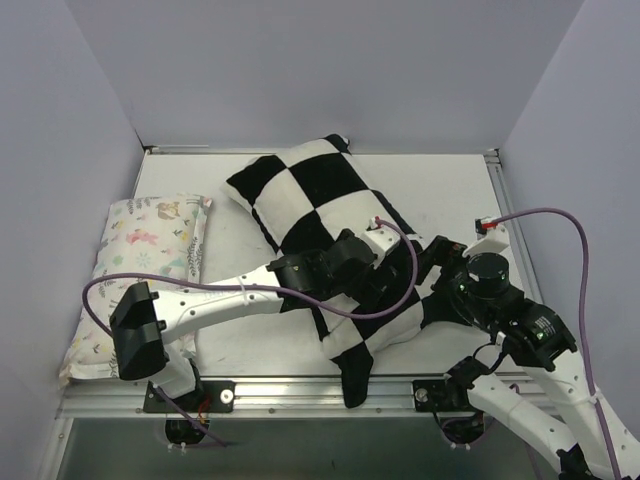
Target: Remove the pillowcase from the pillow
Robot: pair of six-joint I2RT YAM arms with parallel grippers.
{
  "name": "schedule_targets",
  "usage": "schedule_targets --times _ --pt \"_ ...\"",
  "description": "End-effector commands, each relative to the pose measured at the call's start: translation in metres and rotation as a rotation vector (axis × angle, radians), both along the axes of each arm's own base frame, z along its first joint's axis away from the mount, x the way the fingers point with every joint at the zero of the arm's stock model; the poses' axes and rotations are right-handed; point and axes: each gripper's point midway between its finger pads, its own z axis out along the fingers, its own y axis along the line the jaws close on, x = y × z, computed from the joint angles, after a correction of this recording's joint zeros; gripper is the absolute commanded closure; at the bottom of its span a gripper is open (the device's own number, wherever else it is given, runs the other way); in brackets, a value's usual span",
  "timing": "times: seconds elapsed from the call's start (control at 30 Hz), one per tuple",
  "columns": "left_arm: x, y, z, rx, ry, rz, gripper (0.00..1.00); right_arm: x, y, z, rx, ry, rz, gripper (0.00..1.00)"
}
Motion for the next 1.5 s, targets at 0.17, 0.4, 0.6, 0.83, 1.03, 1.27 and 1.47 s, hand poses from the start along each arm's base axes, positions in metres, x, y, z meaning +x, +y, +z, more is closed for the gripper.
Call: schedule_targets --times 0.17,0.4,0.6,0.83,1.03,1.27,1.47 --pt "0.046 0.008 0.016 0.076 -0.148 0.199 0.19 -0.009 0.005 -0.045 0.01 0.103 -0.003 0.11" --pt "0.071 0.013 0.036 0.013 -0.166 0.307 0.5 -0.003 0.015 -0.067 -0.008 0.138 0.009 0.11" --pt "0.106 0.029 0.038 -0.065 -0.111 0.413 0.85 0.009 0.033 -0.081 -0.012 0.168 0.048 0.1" --pt "0.158 0.07 0.037 -0.134 -0.069 0.583 1.0 0.059 0.022 -0.092 -0.107 0.213 -0.04 0.1" --pt "0.18 0.101 0.017 -0.172 0.016 0.664 1.0 0.108 -0.003 -0.104 -0.039 0.317 -0.129 0.89" --pt "0.164 0.103 -0.007 -0.162 0.068 0.636 1.0 0.126 -0.015 -0.089 0.001 0.322 -0.134 0.88" --pt "0.162 0.088 -0.019 -0.185 0.099 0.571 1.0 0.095 0.04 -0.042 -0.068 0.172 0.0 0.32"
